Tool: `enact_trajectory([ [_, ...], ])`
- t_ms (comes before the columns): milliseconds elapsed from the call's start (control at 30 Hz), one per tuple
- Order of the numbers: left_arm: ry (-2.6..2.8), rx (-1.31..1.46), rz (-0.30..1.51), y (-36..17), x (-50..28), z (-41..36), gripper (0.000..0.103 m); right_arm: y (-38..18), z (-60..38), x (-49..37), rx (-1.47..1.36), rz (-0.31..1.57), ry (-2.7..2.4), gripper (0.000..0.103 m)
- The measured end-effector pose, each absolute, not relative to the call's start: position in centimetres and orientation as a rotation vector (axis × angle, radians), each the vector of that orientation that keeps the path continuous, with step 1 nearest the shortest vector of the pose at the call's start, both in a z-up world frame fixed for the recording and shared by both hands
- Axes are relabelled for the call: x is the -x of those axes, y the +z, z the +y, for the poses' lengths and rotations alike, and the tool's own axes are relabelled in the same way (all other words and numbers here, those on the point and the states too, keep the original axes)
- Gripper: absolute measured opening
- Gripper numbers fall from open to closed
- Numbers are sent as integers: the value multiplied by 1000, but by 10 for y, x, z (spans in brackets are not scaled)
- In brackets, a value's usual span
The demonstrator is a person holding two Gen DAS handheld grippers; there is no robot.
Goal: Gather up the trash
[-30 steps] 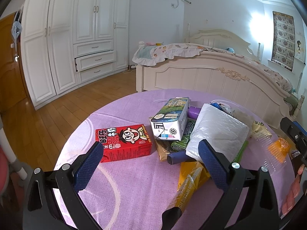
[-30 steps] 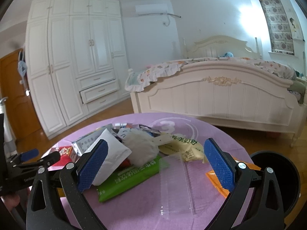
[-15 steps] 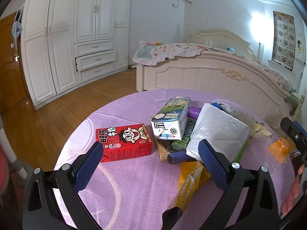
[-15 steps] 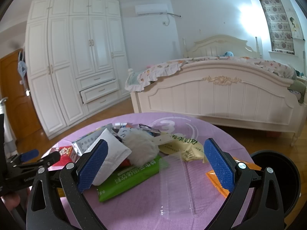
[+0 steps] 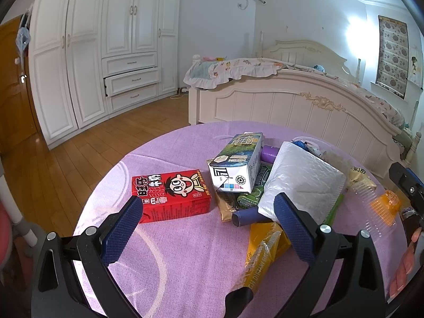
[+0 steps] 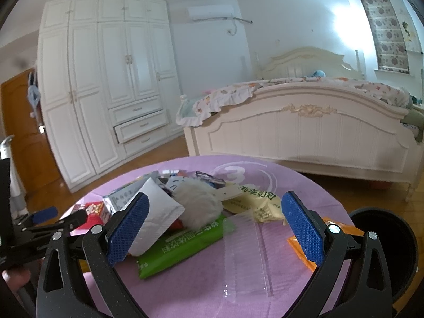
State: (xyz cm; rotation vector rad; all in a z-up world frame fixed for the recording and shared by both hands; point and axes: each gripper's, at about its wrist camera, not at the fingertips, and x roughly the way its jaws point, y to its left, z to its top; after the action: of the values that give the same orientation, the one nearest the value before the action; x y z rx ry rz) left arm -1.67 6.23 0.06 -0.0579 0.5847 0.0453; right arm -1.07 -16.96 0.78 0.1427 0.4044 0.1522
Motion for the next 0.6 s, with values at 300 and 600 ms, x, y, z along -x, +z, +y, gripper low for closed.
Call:
enact_trajectory([
  [300, -56, 48, 649, 6, 5, 95, 98, 19, -145, -14, 19, 530, 376, 99],
  [600, -263, -157, 767, -7, -35, 128, 98, 23, -79, -56, 305, 680, 672, 99],
])
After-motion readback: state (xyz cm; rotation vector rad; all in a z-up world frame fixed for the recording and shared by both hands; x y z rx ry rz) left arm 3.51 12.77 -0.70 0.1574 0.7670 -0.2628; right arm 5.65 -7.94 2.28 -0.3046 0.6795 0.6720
